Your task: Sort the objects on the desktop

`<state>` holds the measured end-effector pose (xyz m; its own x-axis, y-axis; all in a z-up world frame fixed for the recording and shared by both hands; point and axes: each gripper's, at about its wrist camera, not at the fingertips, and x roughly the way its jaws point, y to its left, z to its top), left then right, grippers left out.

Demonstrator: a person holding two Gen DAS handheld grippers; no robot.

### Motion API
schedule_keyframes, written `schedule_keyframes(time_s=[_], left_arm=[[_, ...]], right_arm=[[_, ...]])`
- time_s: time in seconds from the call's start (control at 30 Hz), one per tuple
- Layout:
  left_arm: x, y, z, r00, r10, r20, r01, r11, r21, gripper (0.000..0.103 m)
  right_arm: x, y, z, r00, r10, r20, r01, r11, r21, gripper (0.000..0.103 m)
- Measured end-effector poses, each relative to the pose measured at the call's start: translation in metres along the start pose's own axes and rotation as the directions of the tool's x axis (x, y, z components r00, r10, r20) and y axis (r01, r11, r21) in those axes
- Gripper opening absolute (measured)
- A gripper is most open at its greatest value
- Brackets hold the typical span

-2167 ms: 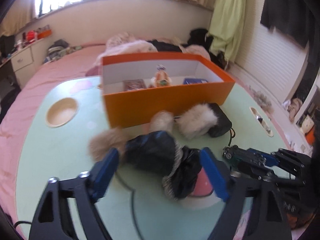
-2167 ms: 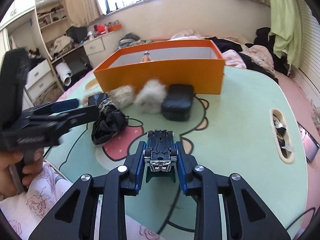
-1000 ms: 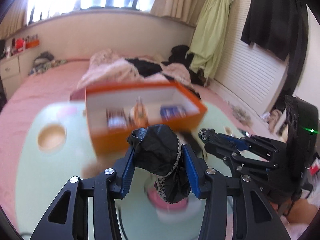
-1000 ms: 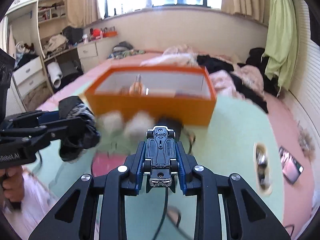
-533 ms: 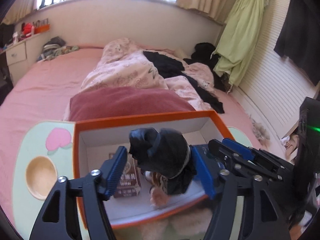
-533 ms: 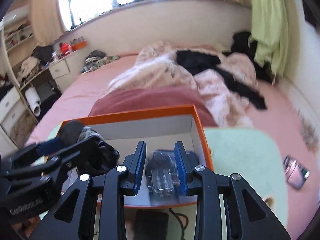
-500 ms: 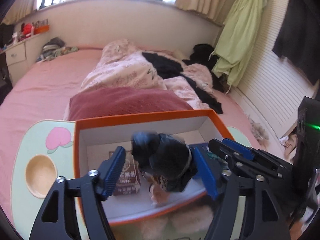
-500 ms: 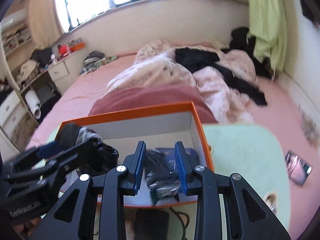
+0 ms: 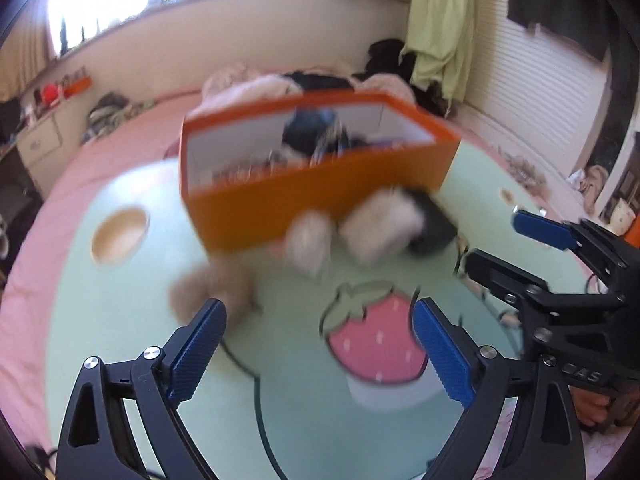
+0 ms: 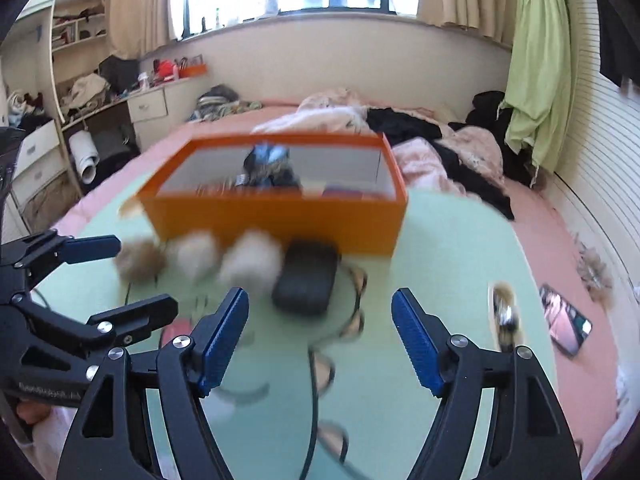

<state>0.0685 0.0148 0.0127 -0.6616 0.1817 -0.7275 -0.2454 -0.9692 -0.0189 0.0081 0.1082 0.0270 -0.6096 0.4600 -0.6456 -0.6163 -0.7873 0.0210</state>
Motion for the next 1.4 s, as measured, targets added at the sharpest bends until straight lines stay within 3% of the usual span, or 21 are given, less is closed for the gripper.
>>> schedule_keyframes(time_s=[0.13, 0.17, 0.2, 0.23, 0.3, 1.4], left_arm=[[0.015, 0.007, -0.006, 0.998, 0.029, -0.059, -0.031, 0.999, -0.037, 0.095], [0.019, 0.007, -0.007, 0.996, 0.051, -0.071, -0.054, 0.998, -0.032, 0.103], [0.022, 0.008, -0.009, 0.994, 0.073, -0.082, -0.075, 0.997, -0.026, 0.103], [0.023, 0.009, -0.009, 0.994, 0.073, -0.08, -0.075, 0.997, -0.03, 0.103], [0.023, 0.01, -0.009, 0.994, 0.075, -0.079, -0.078, 0.997, -0.03, 0.103], [0.022, 0.011, -0.011, 0.994, 0.074, -0.076, -0.077, 0.997, -0.03, 0.103]], right_arm=[[0.012, -0.008, -0.017, 0.995, 0.004, -0.1, -0.002, 1.0, 0.026, 0.075], [0.016, -0.01, -0.018, 0.992, -0.011, -0.128, 0.015, 0.999, 0.031, 0.075], [0.02, -0.011, -0.02, 0.988, -0.025, -0.152, 0.03, 0.999, 0.032, 0.079], [0.024, -0.013, -0.02, 0.986, -0.04, -0.162, 0.046, 0.998, 0.032, 0.092], [0.029, -0.017, -0.02, 0.983, -0.046, -0.177, 0.054, 0.998, 0.038, 0.103], [0.03, -0.017, -0.023, 0.986, -0.034, -0.164, 0.039, 0.999, 0.025, 0.103]])
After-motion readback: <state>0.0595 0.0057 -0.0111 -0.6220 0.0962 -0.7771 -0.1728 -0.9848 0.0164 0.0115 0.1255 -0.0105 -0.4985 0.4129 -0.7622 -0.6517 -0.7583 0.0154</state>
